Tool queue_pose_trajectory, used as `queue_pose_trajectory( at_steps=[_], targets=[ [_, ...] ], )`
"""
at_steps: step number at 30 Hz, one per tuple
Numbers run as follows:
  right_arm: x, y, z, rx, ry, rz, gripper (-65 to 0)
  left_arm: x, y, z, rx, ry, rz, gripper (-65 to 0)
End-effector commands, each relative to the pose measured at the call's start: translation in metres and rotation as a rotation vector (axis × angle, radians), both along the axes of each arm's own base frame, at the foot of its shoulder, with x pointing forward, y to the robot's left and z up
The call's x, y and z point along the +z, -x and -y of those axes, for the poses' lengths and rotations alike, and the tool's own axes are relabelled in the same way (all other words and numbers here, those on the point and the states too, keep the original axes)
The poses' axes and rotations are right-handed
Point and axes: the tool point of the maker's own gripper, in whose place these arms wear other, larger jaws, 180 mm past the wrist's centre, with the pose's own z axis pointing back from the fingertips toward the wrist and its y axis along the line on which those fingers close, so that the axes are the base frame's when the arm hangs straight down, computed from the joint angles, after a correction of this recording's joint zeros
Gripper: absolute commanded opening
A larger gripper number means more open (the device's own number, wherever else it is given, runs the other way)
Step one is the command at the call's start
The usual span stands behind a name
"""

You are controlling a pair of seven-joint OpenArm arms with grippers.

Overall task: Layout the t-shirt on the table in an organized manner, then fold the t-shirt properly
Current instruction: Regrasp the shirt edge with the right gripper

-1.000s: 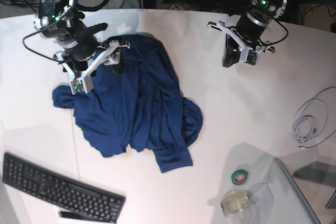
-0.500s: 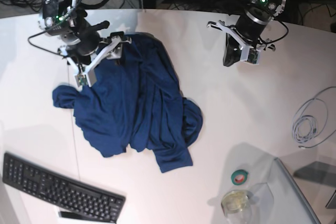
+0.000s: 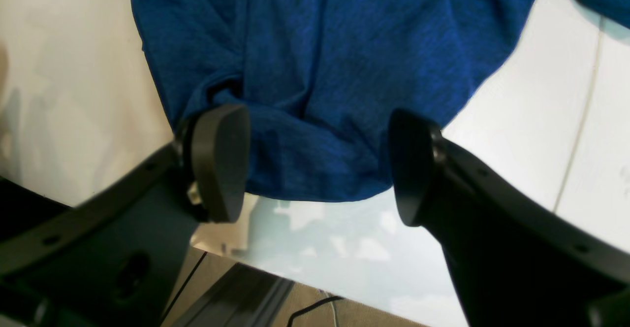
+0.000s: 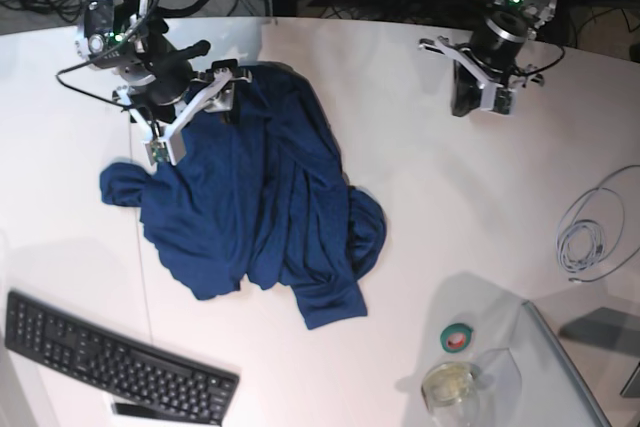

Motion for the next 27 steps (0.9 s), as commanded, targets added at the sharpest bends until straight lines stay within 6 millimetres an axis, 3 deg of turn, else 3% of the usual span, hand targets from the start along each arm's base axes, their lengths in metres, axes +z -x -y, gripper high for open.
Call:
queue_pose_trajectory(
  at_steps=[1, 7, 12, 18, 19, 21, 24, 27],
  targets=[
    [0.008, -0.012, 0.0, -0.009, -0.014, 0.043, -24.6, 0.009, -0.005, -0.003, 0.001, 0.0, 0.037, -65.0],
    [-0.01, -0.02, -0.003, -0.004, -0.024, 0.001, -24.6, 0.008, -0.001, -0.006, 0.008, -0.004, 0.03, -65.0],
    [-0.029, -0.021, 0.024, -0.077, -0.01, -0.049, -24.6, 0.005, 0.006, -0.006, 0.008, -0.005, 0.015, -65.0],
    [-0.042, -0.021, 0.026, -0.083, -0.018, -0.087, -24.9, 0.006, 0.005, -0.007, 0.01, -0.006, 0.017, -65.0],
    [-0.045, -0.018, 0.026, -0.082, -0.02, -0.098, -27.0, 0.006, 0.004, -0.007, 0.01, -0.005, 0.018, -65.0],
    [-0.045, -0.019, 0.024, -0.076, -0.021, -0.096, -38.3, 0.006, 0.003, -0.007, 0.01, -0.005, 0.02, -65.0],
    [-0.036, -0.023, 0.027, -0.079, -0.012, -0.072, -65.0, 0.007, -0.001, -0.005, 0.008, -0.003, 0.026, -65.0],
    [-0.011, -0.028, 0.032, -0.072, 0.013, -0.011, -63.5, 0.006, 0.0, -0.007, 0.012, -0.005, 0.024, -65.0]
  ],
)
